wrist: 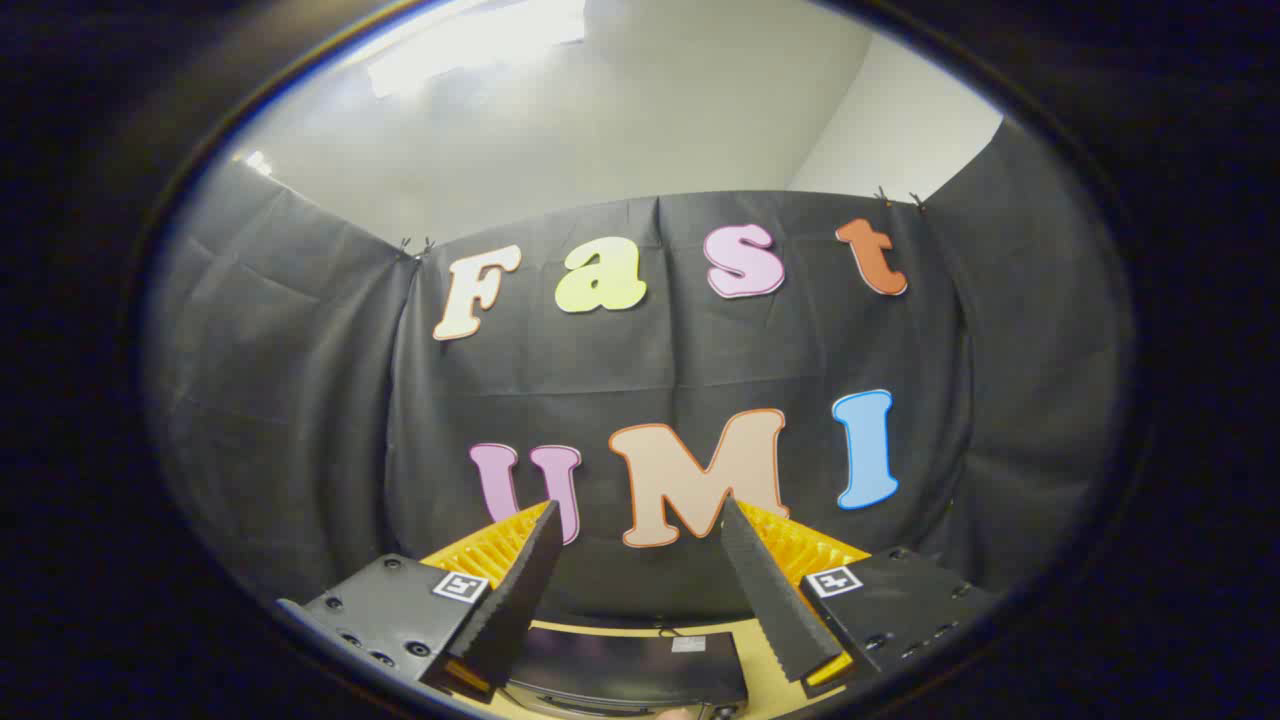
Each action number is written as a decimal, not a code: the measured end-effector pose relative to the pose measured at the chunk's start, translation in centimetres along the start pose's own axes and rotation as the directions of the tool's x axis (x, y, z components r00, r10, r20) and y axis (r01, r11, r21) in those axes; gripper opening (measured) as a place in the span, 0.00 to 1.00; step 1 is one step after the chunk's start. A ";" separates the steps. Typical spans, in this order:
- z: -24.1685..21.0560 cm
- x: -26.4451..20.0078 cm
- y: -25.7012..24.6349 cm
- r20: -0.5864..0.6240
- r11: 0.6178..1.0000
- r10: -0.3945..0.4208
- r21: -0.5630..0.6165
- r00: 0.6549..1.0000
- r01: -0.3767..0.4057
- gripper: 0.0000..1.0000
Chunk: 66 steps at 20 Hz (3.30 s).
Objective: Open the toaster oven, put the food inside, and close the toaster oven door.
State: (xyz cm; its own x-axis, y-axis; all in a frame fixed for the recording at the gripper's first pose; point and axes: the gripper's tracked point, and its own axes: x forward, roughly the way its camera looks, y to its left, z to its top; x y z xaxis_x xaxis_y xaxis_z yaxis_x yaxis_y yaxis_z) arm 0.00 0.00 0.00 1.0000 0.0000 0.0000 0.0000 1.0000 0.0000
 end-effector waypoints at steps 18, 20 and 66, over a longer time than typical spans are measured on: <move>-4.1 1.0 1.9 -0.063 0.998 0.042 -0.051 0.997 -0.045 0.99; -6.5 1.3 2.1 -0.106 0.997 0.043 -0.062 0.993 -0.050 0.99; -37.3 -6.9 -1.8 -0.677 0.997 0.012 -0.052 0.736 -0.064 1.00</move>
State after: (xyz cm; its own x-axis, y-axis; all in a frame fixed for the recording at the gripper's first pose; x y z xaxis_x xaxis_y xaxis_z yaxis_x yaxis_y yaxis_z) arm -6.85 -1.82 -37.26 0.7359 0.0117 -0.6770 -0.0637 0.9966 -0.0520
